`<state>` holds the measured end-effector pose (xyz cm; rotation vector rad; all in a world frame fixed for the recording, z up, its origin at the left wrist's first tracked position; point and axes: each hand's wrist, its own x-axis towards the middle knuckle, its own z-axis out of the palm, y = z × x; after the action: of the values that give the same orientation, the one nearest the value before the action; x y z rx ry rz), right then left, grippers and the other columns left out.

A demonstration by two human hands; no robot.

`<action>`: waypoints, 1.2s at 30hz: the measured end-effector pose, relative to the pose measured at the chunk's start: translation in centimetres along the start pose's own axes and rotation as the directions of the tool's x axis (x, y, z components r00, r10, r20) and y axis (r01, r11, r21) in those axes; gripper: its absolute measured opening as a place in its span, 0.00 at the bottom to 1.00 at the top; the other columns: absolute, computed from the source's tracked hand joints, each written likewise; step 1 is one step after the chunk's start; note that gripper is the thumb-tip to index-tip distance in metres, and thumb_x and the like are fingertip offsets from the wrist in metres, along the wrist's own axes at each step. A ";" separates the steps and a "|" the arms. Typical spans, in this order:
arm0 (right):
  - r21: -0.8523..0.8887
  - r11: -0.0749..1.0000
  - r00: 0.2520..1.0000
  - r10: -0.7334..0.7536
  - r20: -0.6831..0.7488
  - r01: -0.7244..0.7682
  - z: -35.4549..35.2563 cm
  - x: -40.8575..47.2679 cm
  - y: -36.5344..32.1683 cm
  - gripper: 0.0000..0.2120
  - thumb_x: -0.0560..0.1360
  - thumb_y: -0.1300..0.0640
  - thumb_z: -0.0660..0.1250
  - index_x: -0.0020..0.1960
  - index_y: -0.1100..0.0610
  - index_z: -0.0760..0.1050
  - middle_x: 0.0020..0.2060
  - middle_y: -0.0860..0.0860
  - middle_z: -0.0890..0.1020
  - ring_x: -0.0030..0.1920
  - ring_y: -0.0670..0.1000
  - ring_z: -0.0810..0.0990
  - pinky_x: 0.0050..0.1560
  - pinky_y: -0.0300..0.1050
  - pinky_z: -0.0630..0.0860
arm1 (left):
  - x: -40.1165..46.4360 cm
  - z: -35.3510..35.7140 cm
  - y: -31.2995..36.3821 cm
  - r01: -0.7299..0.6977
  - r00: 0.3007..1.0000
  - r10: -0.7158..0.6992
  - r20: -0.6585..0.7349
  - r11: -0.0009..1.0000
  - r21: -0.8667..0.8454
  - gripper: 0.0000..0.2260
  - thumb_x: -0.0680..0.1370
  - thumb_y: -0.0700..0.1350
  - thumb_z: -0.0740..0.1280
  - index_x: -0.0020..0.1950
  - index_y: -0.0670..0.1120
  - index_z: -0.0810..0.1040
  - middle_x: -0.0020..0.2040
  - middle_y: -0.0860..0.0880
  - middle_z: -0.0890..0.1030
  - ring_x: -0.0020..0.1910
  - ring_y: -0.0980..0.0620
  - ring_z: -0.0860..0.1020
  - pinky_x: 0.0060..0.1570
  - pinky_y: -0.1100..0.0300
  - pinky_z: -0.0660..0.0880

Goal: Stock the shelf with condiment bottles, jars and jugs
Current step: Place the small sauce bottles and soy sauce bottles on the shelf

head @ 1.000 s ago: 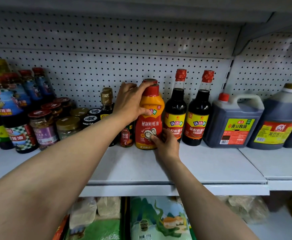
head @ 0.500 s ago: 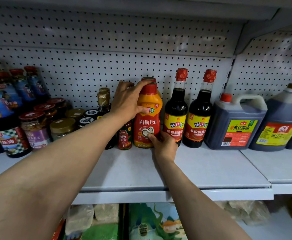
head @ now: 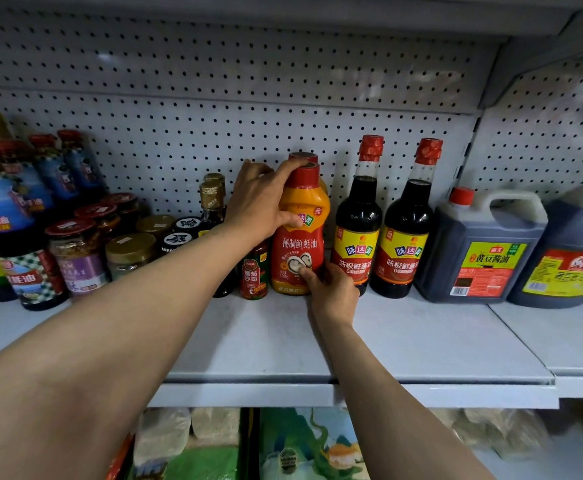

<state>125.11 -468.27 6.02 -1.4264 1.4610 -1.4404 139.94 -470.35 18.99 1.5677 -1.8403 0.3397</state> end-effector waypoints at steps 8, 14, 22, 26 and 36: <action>-0.026 0.999 0.999 -0.032 -0.014 0.032 0.1 0.0 0.1 0.22 0.73 0.47 0.74 0.63 0.57 0.79 0.57 0.52 0.84 0.56 0.53 0.81 0.50 0.39 0.71 | -0.5 -0.2 1.0 0.049 0.999 -0.049 -0.011 0.998 0.032 0.44 0.63 0.59 0.79 0.73 0.62 0.59 0.58 0.42 0.73 0.62 0.41 0.71 0.59 0.50 0.69; -0.024 0.998 0.999 -0.050 -0.009 0.050 0.1 0.1 0.4 0.21 0.74 0.46 0.73 0.63 0.56 0.79 0.57 0.52 0.84 0.56 0.52 0.81 0.51 0.39 0.72 | -0.6 -0.5 1.4 0.066 0.998 -0.066 0.010 0.997 0.043 0.45 0.63 0.59 0.78 0.74 0.62 0.57 0.58 0.42 0.74 0.61 0.41 0.71 0.59 0.50 0.69; -0.047 0.998 0.999 -0.039 -0.004 0.039 0.2 0.1 0.7 0.20 0.73 0.45 0.73 0.61 0.53 0.80 0.55 0.50 0.84 0.54 0.52 0.82 0.51 0.40 0.73 | -0.6 -1.3 2.2 0.087 0.993 -0.093 0.078 0.993 0.083 0.47 0.66 0.58 0.78 0.77 0.62 0.52 0.68 0.40 0.72 0.71 0.39 0.64 0.68 0.45 0.64; -0.046 0.998 0.999 -0.040 0.001 0.040 0.1 -0.2 0.8 0.19 0.72 0.43 0.74 0.58 0.52 0.80 0.53 0.48 0.85 0.50 0.49 0.82 0.48 0.38 0.72 | -0.6 -3.2 2.3 0.080 0.966 -0.120 0.227 0.981 0.178 0.55 0.67 0.58 0.77 0.77 0.65 0.37 0.80 0.47 0.53 0.79 0.43 0.48 0.74 0.43 0.52; -0.295 0.955 0.999 -0.035 -0.004 0.032 -3.0 -5.6 -1.0 0.25 0.73 0.44 0.73 0.67 0.48 0.72 0.56 0.49 0.84 0.54 0.55 0.82 0.51 0.47 0.78 | -10.2 -9.7 -0.4 0.168 0.964 -0.166 0.206 0.986 0.005 0.45 0.69 0.49 0.78 0.78 0.58 0.55 0.76 0.47 0.63 0.74 0.43 0.62 0.69 0.49 0.64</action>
<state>123.78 -461.96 6.19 -1.6302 1.7215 -1.2888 143.83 -456.83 19.38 1.7922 -1.8410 0.0909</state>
